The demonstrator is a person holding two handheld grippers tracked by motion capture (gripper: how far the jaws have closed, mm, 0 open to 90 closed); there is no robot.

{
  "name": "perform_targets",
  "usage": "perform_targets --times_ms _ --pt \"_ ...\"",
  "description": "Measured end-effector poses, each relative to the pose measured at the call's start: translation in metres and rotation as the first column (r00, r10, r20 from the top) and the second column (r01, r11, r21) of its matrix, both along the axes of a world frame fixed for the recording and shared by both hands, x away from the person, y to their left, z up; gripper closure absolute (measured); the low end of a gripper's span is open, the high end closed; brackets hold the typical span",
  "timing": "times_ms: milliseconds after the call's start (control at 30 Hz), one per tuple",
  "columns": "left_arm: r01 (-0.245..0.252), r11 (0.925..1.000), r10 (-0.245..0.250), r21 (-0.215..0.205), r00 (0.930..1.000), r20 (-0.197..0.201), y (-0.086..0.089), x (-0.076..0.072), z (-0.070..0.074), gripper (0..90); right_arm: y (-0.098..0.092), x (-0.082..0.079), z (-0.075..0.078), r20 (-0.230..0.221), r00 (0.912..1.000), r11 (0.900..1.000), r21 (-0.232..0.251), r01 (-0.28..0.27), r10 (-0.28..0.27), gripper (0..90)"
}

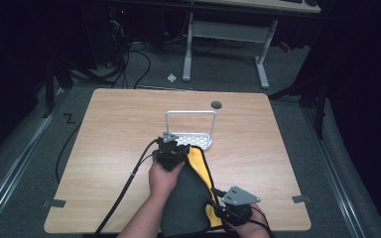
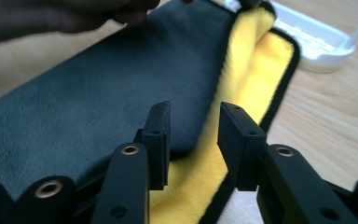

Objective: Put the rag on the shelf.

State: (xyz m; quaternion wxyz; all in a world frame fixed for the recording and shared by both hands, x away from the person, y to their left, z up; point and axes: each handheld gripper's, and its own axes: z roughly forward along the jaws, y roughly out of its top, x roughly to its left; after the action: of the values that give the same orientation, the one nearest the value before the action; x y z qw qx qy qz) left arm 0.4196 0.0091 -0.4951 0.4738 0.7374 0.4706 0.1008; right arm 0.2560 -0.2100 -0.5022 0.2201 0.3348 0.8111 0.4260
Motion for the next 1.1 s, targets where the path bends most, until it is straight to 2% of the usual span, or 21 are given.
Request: perform_targets --times_ms 33,133,233,400,500,533,567,600,633,667,700,833,900,933,967,1000,1067,1100 --pt "0.004 0.9999 -0.004 -0.013 1.0000 0.006 -0.001 -0.001 0.001 58.6 -0.003 0.001 0.002 0.011 0.9999 1.000 0.002 0.009 -0.009 64.2" --pt "0.023 0.9995 -0.022 -0.023 0.9994 0.025 0.000 -0.006 0.005 55.5 -0.004 0.003 -0.001 0.001 0.9999 1.000 0.000 0.013 -0.013 64.3" --pt "0.034 0.9989 -0.033 -0.031 0.9987 0.039 0.005 -0.012 0.009 54.1 -0.004 0.005 -0.003 -0.004 0.9999 1.000 -0.006 0.014 -0.014 64.4" --pt "0.027 0.9990 -0.025 -0.036 0.9989 0.039 0.021 -0.020 0.008 53.9 -0.004 0.006 -0.005 -0.012 0.9998 1.000 -0.009 0.017 -0.017 64.8" --pt "0.017 0.9995 -0.016 -0.026 0.9995 0.028 0.034 -0.030 0.002 56.0 -0.004 0.008 -0.006 -0.017 0.9997 1.000 -0.008 0.017 -0.018 64.9" --pt "0.008 0.9997 -0.008 -0.021 0.9997 0.024 0.044 -0.037 -0.002 57.5 -0.004 0.009 -0.007 -0.020 0.9996 1.000 -0.006 0.019 -0.019 65.2" --pt "0.008 0.9997 -0.008 -0.021 0.9997 0.024 0.044 -0.037 -0.002 58.2 -0.004 0.009 -0.007 -0.020 0.9996 1.000 -0.006 0.019 -0.019 65.2" --pt "0.006 1.0000 -0.006 -0.005 0.9997 0.024 0.054 -0.045 -0.006 58.7 -0.004 0.010 -0.008 -0.028 0.9993 1.000 -0.005 0.022 -0.022 65.8" --pt "0.006 1.0000 -0.006 -0.005 0.9997 0.024 0.054 -0.045 -0.006 59.0 -0.004 0.010 -0.008 -0.028 0.9993 1.000 -0.005 0.022 -0.022 65.8" --pt "0.012 0.9997 -0.013 0.021 0.9995 0.028 0.065 -0.055 -0.010 59.6 -0.003 0.011 -0.009 -0.030 0.9992 1.000 -0.008 0.024 -0.025 66.2" --pt "0.012 0.9997 -0.013 0.021 0.9995 0.028 0.065 -0.055 -0.010 60.0 -0.003 0.011 -0.009 -0.030 0.9992 1.000 -0.008 0.024 -0.025 66.2" --pt "0.025 0.9973 -0.026 0.068 0.9997 0.003 0.080 -0.077 -0.022 62.2 -0.002 0.013 -0.010 -0.033 0.9989 0.999 -0.012 0.032 -0.033 68.3" --pt "0.036 0.9979 -0.037 0.053 0.9992 0.013 0.085 -0.087 -0.027 62.4 -0.003 0.015 -0.011 -0.030 0.9988 0.999 -0.017 0.038 -0.039 69.8" --pt "0.046 0.9976 -0.046 0.052 0.9989 0.009 0.085 -0.090 -0.028 62.0 -0.003 0.016 -0.011 -0.034 0.9984 0.999 -0.014 0.045 -0.046 70.4" --pt "0.081 0.9932 -0.081 0.083 0.9967 0.006 0.085 -0.089 -0.025 59.1 -0.005 0.018 -0.011 -0.043 0.9977 0.999 -0.003 0.053 -0.053 70.8" --pt "0.081 0.9932 -0.081 0.083 0.9967 0.006 0.085 -0.089 -0.025 59.0 -0.005 0.018 -0.011 -0.043 0.9977 0.999 -0.003 0.053 -0.053 70.8" --pt "0.056 0.9961 -0.059 0.068 0.9974 0.041 0.089 -0.090 -0.020 58.9 -0.006 0.019 -0.012 -0.042 0.9973 0.998 -0.005 0.060 -0.061 70.7" --pt "0.060 0.9968 -0.062 0.053 0.9975 0.034 0.092 -0.090 -0.020 58.9 -0.007 0.020 -0.013 -0.049 0.9970 0.998 -0.007 0.059 -0.059 70.4"
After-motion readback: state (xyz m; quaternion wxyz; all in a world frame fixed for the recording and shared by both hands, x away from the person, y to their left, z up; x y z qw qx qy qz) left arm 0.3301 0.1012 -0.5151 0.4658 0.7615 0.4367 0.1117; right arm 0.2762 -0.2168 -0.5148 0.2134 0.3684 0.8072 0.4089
